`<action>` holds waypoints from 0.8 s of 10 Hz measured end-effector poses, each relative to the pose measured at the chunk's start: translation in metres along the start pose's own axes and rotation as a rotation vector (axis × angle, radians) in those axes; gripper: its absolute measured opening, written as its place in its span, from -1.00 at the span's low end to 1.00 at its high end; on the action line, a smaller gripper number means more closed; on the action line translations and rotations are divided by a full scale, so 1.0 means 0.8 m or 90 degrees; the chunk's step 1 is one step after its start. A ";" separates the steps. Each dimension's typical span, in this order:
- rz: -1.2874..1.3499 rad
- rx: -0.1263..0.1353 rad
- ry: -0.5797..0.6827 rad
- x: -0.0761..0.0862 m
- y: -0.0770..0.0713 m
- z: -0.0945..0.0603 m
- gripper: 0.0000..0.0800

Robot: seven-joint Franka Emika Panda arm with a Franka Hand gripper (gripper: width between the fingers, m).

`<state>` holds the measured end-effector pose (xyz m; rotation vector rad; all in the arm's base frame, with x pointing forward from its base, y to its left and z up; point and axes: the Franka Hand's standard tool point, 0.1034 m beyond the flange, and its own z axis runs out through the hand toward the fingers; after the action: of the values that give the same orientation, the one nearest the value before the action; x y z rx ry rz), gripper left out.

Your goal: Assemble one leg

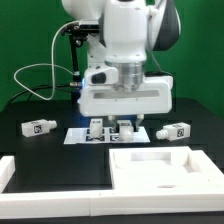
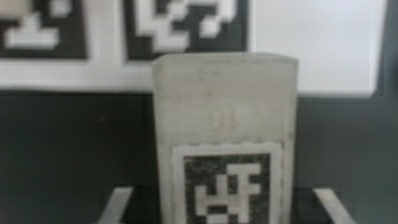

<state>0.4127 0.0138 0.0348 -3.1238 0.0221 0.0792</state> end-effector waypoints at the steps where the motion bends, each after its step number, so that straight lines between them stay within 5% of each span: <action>1: 0.004 0.000 0.010 0.008 0.006 -0.001 -0.29; 3: 0.037 0.003 0.028 0.010 -0.010 -0.003 -0.29; 8: 0.034 0.004 0.026 0.010 -0.008 -0.001 -0.29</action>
Offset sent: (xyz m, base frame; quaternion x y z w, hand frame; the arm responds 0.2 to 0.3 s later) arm 0.0000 0.0000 0.0000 0.0000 0.0000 0.1938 0.9810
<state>0.4204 0.0203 0.0350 -3.1188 0.1056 0.0166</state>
